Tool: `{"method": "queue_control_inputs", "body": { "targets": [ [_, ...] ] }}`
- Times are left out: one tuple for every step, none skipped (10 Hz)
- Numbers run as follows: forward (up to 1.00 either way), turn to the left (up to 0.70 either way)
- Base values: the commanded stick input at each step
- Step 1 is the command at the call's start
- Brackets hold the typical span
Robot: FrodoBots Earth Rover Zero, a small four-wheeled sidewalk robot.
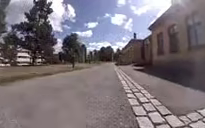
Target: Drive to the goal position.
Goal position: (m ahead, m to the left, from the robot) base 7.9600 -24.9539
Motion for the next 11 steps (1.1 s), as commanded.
{"method": "queue_control_inputs", "body": {
  "targets": [
    [0.85,0.13],
    [0.85,0.34],
    [0.85,0.34],
    [0.85,0.34],
    [0.85,0.34],
    [0.85,0.34],
    [0.85,0.34],
    [0.85,0.34],
    [0.85,0.16],
    [0.85,0.0],
    [0.85,0.0]
  ]
}}
